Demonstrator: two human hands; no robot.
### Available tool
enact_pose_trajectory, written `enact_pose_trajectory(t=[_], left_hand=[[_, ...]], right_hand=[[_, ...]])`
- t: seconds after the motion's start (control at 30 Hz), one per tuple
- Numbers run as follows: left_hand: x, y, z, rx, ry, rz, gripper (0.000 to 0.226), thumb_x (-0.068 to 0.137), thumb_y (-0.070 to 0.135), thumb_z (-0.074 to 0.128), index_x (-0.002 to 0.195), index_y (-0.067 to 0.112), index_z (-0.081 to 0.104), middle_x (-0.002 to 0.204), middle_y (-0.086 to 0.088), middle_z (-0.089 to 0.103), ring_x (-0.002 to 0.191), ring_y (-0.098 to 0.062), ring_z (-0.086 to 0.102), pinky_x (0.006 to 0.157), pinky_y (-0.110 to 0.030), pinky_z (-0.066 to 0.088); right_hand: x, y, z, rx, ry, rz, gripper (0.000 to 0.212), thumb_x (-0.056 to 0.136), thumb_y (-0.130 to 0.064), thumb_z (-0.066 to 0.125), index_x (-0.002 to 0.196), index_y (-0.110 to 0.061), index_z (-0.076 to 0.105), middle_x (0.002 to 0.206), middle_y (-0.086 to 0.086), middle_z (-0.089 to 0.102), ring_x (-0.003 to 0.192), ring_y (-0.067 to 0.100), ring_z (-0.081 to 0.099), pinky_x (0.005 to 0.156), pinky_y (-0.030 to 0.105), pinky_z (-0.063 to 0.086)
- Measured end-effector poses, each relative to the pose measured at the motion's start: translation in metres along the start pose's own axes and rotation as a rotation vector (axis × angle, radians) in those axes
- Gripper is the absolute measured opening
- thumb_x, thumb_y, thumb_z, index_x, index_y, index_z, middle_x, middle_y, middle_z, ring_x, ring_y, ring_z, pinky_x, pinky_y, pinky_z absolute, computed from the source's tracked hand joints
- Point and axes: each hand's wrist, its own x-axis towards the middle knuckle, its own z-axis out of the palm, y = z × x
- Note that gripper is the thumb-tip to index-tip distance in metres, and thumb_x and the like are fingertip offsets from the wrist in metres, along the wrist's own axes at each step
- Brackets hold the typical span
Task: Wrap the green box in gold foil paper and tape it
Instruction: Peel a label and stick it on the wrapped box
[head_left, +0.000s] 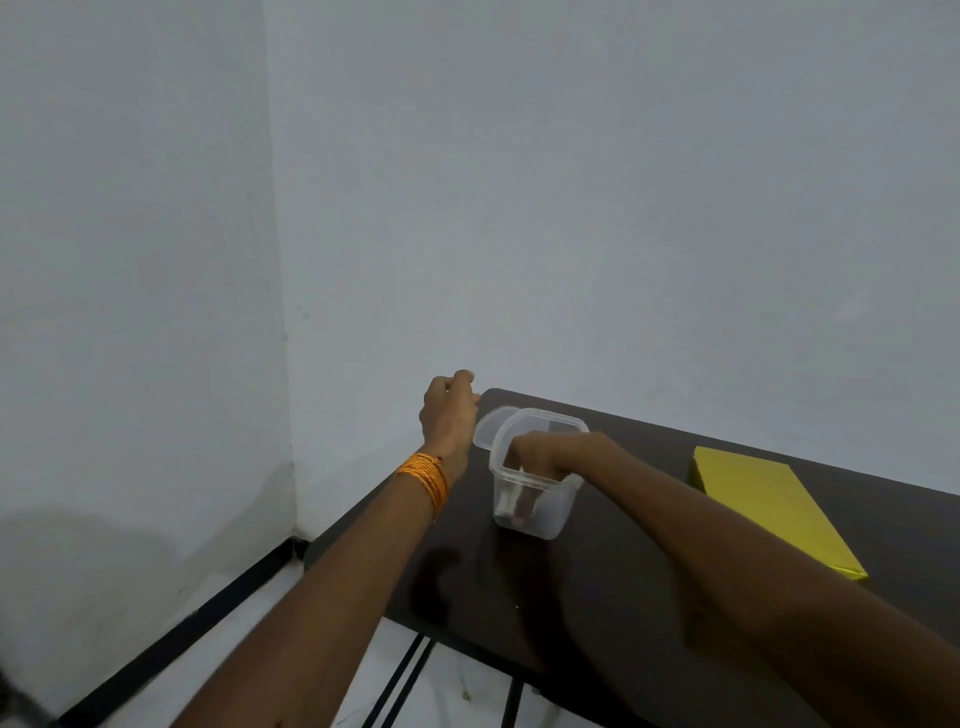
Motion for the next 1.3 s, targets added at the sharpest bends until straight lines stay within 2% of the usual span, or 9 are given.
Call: enact_pose_trajectory(t=[0.23, 0.37, 0.5, 0.57, 0.63, 0.77, 0.97, 1.13, 1.3], left_hand=[[0.0, -0.011, 0.018, -0.023, -0.009, 0.0, 0.031, 0.098, 0.03, 0.045, 0.12, 0.011, 0.055, 0.114, -0.008, 0.066, 0.099, -0.021, 0.062, 0.087, -0.037, 0.052], [-0.002, -0.011, 0.018, -0.028, 0.005, -0.001, 0.031, 0.098, 0.028, 0.045, 0.119, 0.01, 0.056, 0.111, -0.008, 0.066, 0.095, -0.02, 0.063, 0.086, -0.036, 0.053], [-0.007, -0.006, 0.016, 0.028, 0.04, 0.096, 0.016, 0.096, 0.023, 0.049, 0.103, 0.014, 0.059, 0.104, -0.005, 0.068, 0.095, -0.022, 0.065, 0.084, -0.037, 0.055], [-0.011, -0.004, 0.017, 0.094, 0.061, 0.185, 0.011, 0.094, 0.022, 0.052, 0.097, 0.016, 0.061, 0.096, -0.002, 0.068, 0.093, -0.023, 0.066, 0.083, -0.04, 0.057], [-0.017, 0.0, 0.023, 0.166, 0.05, 0.263, 0.009, 0.093, 0.02, 0.056, 0.098, 0.015, 0.062, 0.095, -0.002, 0.067, 0.091, -0.023, 0.066, 0.083, -0.044, 0.058], [-0.03, 0.005, 0.043, 0.26, -0.058, 0.367, 0.008, 0.092, 0.018, 0.061, 0.099, 0.016, 0.065, 0.093, 0.003, 0.065, 0.091, -0.02, 0.066, 0.083, -0.043, 0.06], [-0.066, 0.015, 0.09, 0.2, -0.254, 0.466, 0.015, 0.093, 0.022, 0.06, 0.096, 0.013, 0.072, 0.09, 0.001, 0.071, 0.085, -0.016, 0.07, 0.078, -0.035, 0.061], [-0.081, 0.021, 0.117, 0.082, -0.3, 0.417, 0.012, 0.093, 0.017, 0.063, 0.094, 0.01, 0.072, 0.09, -0.004, 0.073, 0.082, -0.015, 0.072, 0.069, -0.021, 0.059], [-0.087, 0.017, 0.131, 0.055, -0.365, 0.405, 0.015, 0.089, 0.019, 0.069, 0.097, 0.007, 0.075, 0.09, -0.008, 0.074, 0.084, -0.018, 0.073, 0.074, -0.032, 0.062]], right_hand=[[-0.007, 0.002, 0.004, 0.066, 0.065, -0.013, 0.065, 0.083, -0.049, 0.074, 0.132, -0.009, 0.06, 0.129, 0.01, 0.061, 0.119, 0.028, 0.055, 0.099, 0.038, 0.043], [-0.01, 0.007, 0.004, 0.215, 0.126, -0.028, 0.034, 0.095, -0.03, 0.063, 0.116, -0.004, 0.07, 0.111, 0.01, 0.068, 0.1, 0.024, 0.062, 0.087, 0.033, 0.048], [-0.021, 0.025, -0.002, 0.36, 0.317, -0.032, 0.018, 0.097, -0.015, 0.058, 0.098, -0.004, 0.073, 0.086, 0.008, 0.075, 0.072, 0.019, 0.073, 0.066, 0.023, 0.056], [-0.031, 0.036, -0.008, 0.418, 0.515, -0.019, 0.016, 0.095, -0.017, 0.063, 0.089, -0.006, 0.073, 0.076, 0.006, 0.075, 0.062, 0.014, 0.071, 0.068, 0.021, 0.056], [-0.046, 0.048, -0.013, 0.617, 0.679, -0.004, 0.015, 0.092, -0.016, 0.07, 0.084, -0.003, 0.072, 0.069, 0.008, 0.074, 0.057, 0.013, 0.072, 0.067, 0.019, 0.058], [-0.075, 0.062, -0.015, 0.943, 0.888, 0.027, 0.014, 0.086, -0.013, 0.077, 0.084, 0.0, 0.073, 0.066, 0.01, 0.074, 0.059, 0.018, 0.073, 0.064, 0.021, 0.059], [-0.117, 0.081, -0.005, 1.25, 0.996, 0.006, 0.022, 0.081, -0.006, 0.081, 0.092, 0.009, 0.069, 0.076, 0.019, 0.074, 0.069, 0.026, 0.076, 0.068, 0.028, 0.062], [-0.145, 0.104, 0.002, 1.384, 0.936, -0.029, 0.018, 0.086, 0.002, 0.074, 0.099, 0.012, 0.069, 0.086, 0.024, 0.074, 0.082, 0.031, 0.076, 0.079, 0.031, 0.062], [-0.165, 0.113, 0.011, 1.324, 0.89, -0.073, 0.014, 0.089, 0.006, 0.067, 0.102, 0.01, 0.071, 0.092, 0.026, 0.073, 0.086, 0.031, 0.075, 0.08, 0.03, 0.061]])
